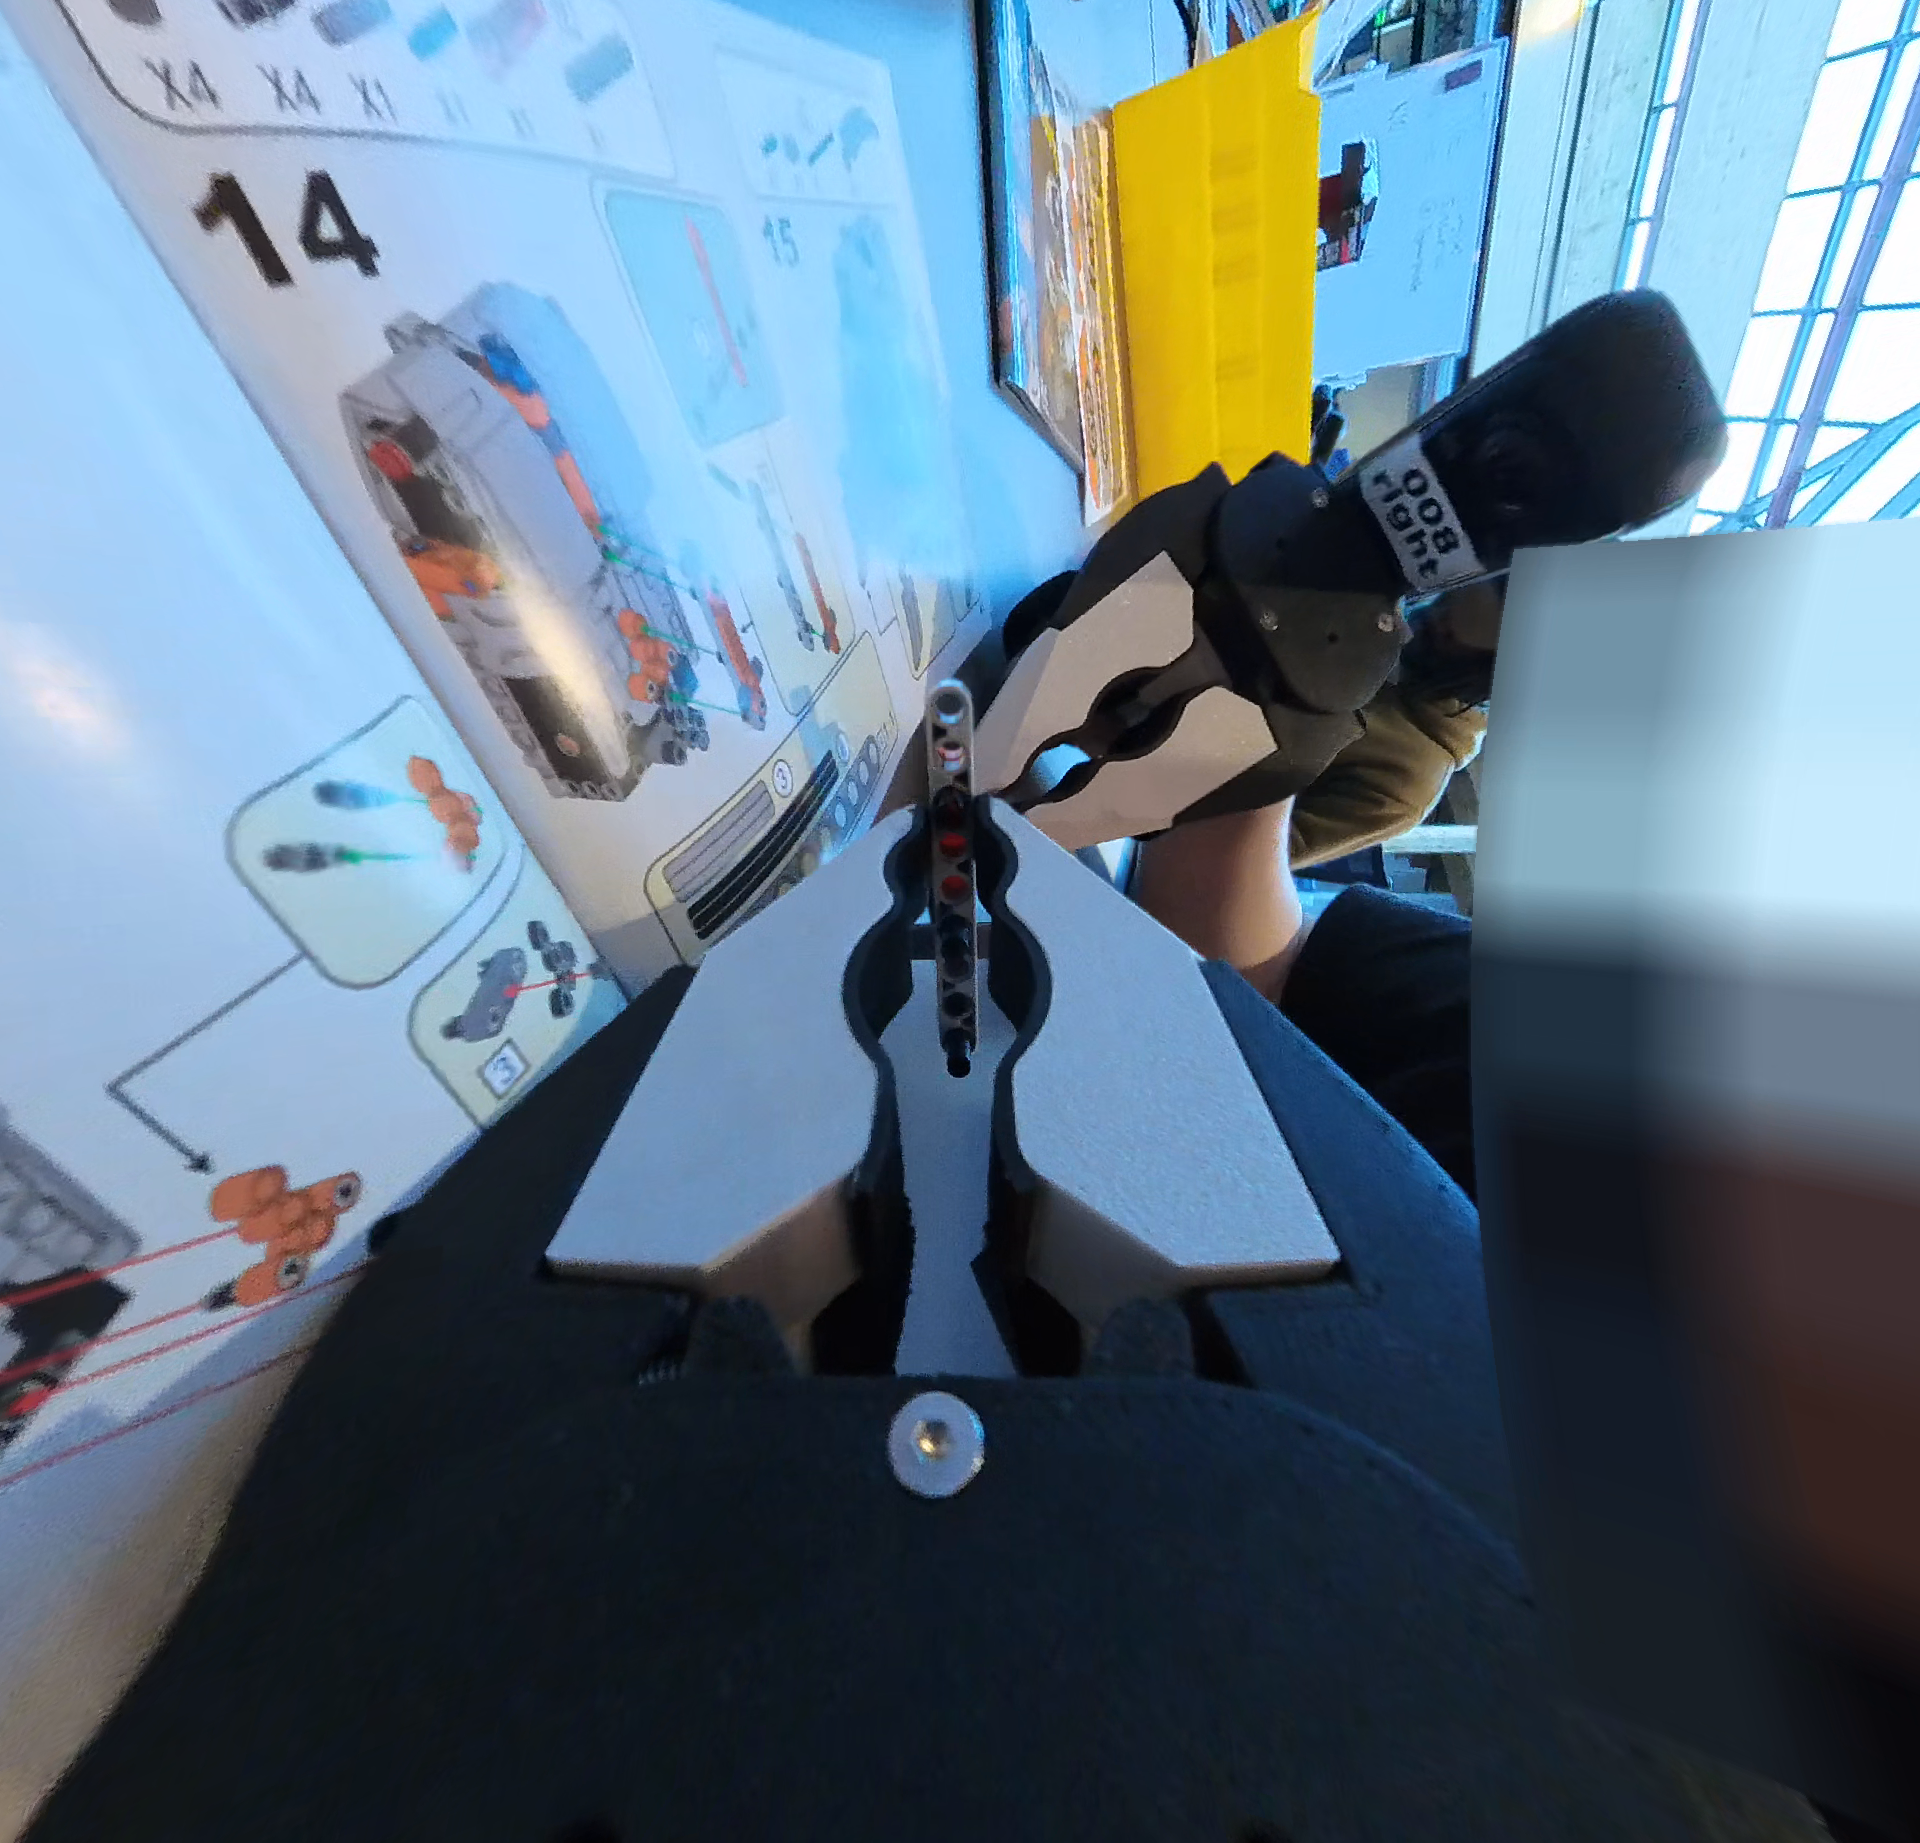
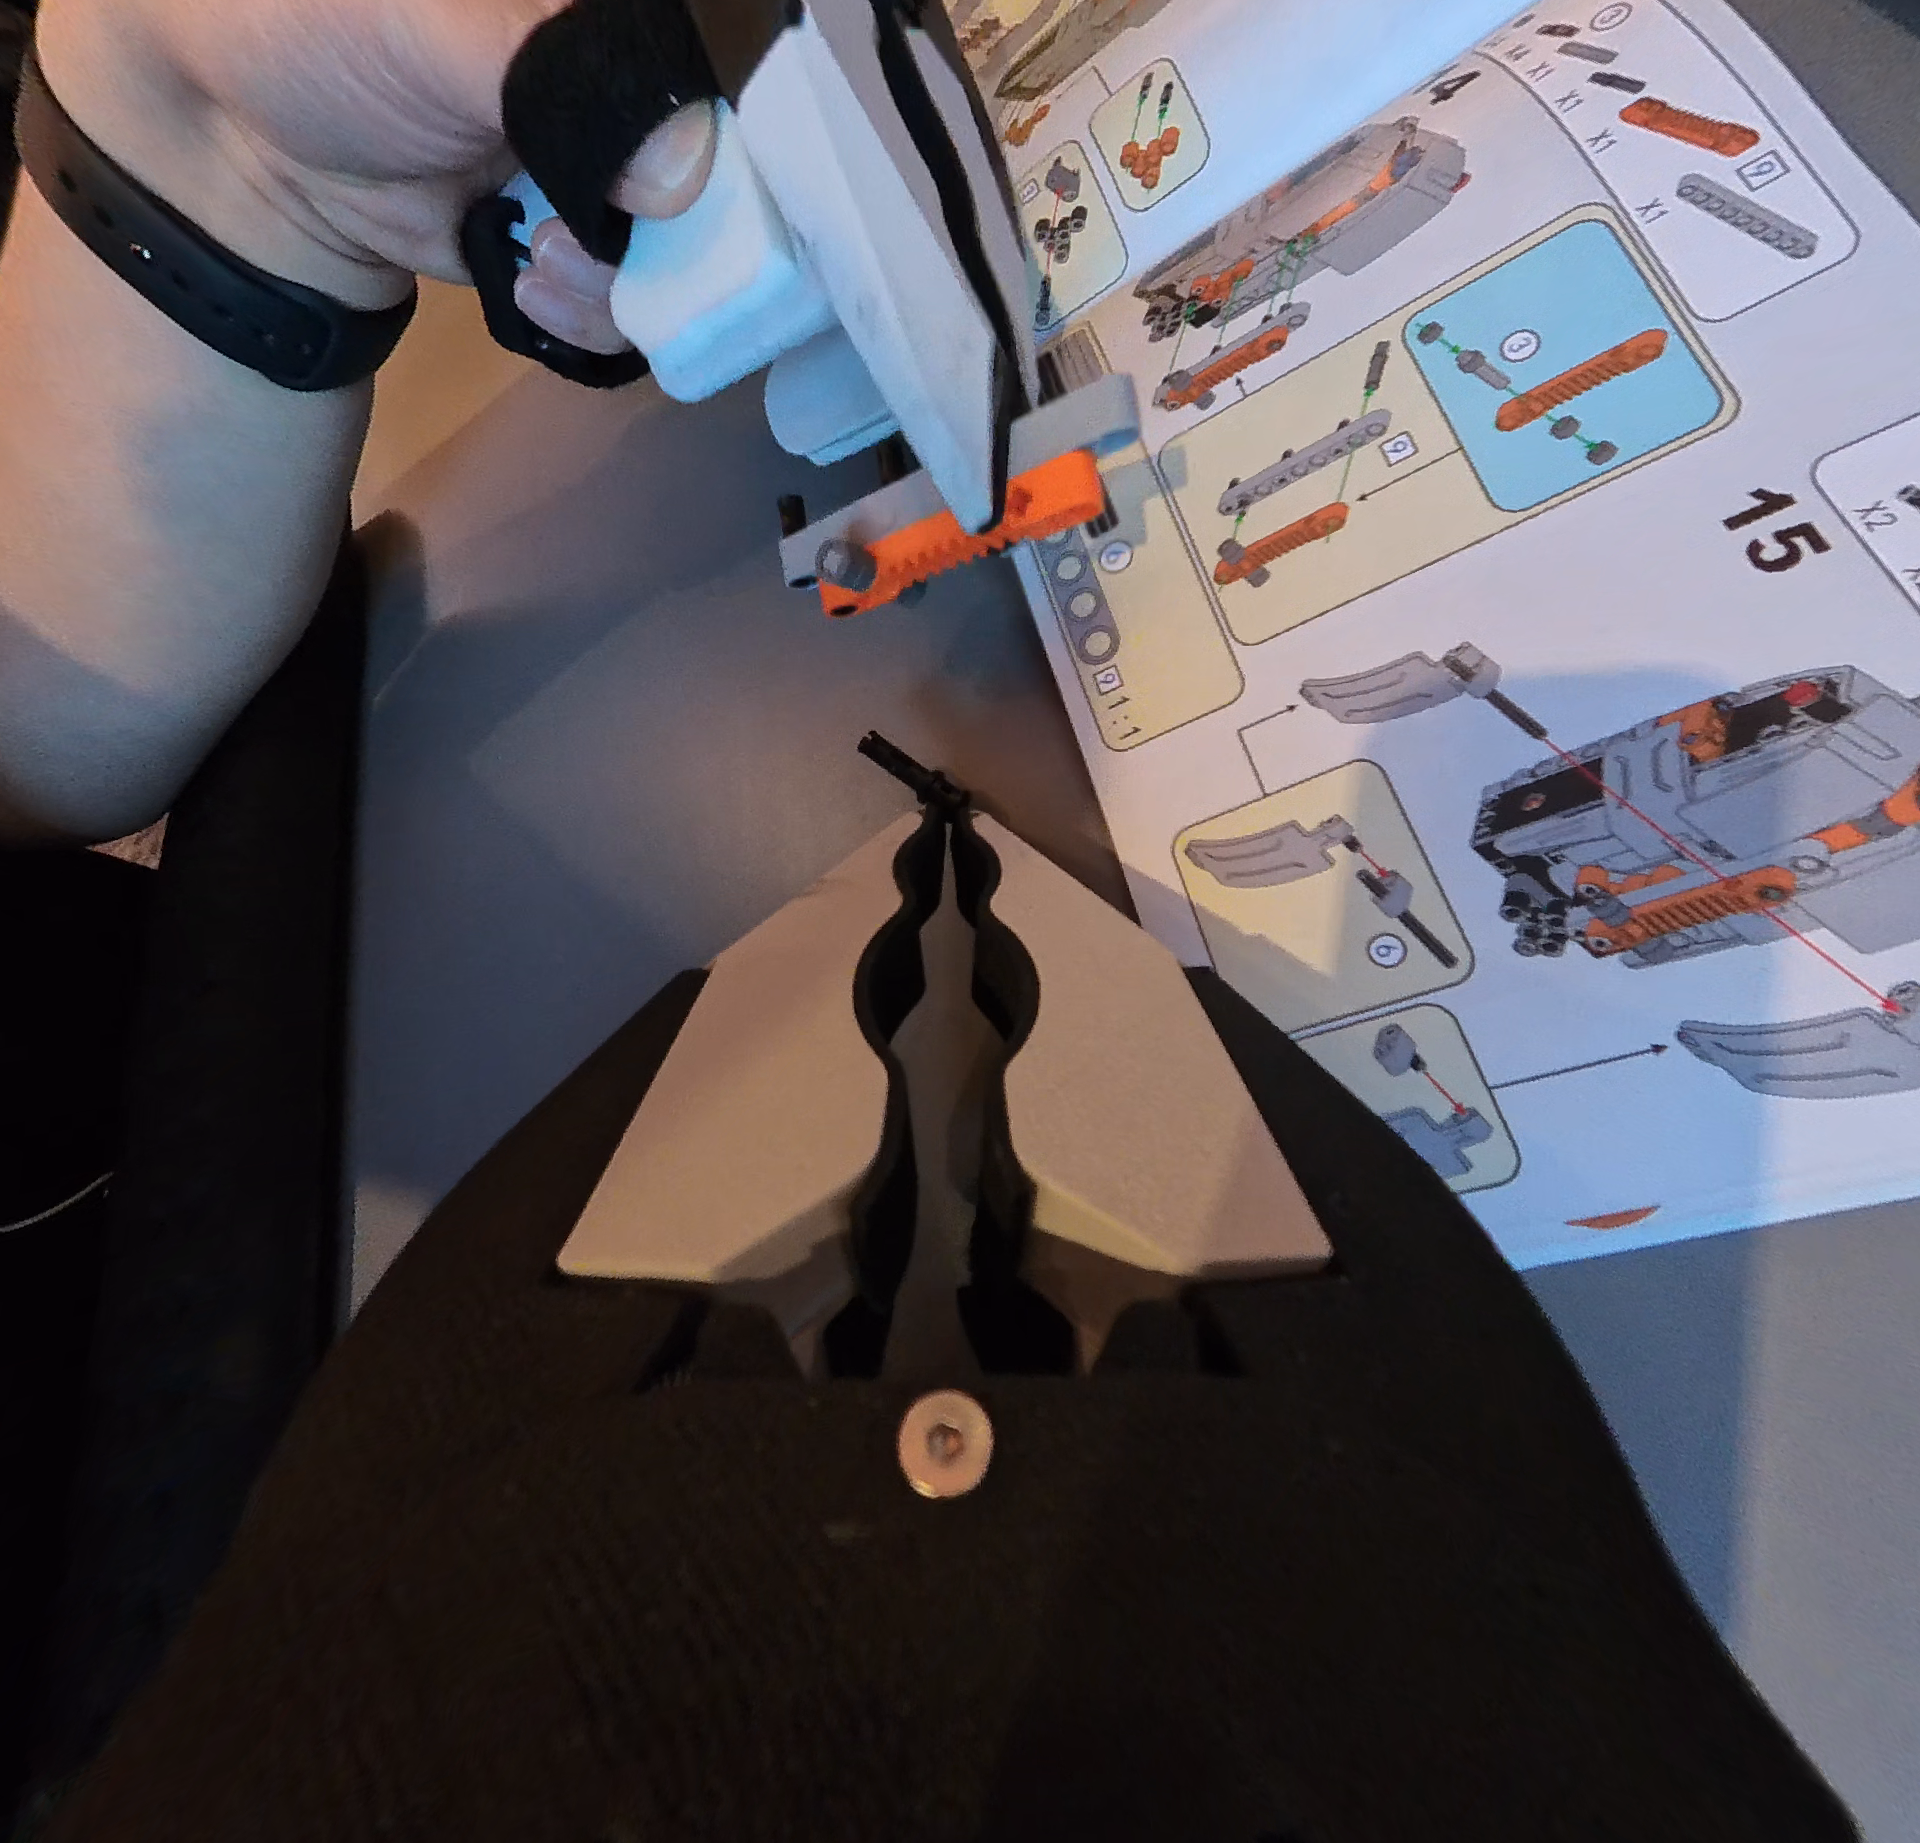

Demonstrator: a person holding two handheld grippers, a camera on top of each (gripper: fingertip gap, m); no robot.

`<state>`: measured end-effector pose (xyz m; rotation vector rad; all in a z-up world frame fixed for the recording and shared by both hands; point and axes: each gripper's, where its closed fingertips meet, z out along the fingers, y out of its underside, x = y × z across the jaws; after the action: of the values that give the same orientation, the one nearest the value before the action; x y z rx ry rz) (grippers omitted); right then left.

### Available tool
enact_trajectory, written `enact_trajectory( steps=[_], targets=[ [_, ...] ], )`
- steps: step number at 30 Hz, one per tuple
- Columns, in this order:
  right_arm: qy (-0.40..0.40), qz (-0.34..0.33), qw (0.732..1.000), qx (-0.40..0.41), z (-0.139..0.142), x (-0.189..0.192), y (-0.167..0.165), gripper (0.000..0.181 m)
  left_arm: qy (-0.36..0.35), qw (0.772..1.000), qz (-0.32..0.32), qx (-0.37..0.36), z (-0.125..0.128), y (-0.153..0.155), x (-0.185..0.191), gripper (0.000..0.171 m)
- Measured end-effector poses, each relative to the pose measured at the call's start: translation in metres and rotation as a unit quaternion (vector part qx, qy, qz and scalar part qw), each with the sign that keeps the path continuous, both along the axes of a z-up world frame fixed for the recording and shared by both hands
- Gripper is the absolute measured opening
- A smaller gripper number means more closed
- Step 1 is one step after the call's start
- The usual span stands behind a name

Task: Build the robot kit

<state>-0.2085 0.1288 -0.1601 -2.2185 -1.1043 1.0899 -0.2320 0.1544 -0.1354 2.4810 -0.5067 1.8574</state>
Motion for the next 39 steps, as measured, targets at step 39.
enact_trajectory(
  steps=[39],
  targets=[
    [-0.074,0.079,0.993,0.038,0.010,-0.007,-0.025,0.000,0.166,0.984,0.059,0.023,-0.017,-0.053,-0.030,0.020]
  ],
)
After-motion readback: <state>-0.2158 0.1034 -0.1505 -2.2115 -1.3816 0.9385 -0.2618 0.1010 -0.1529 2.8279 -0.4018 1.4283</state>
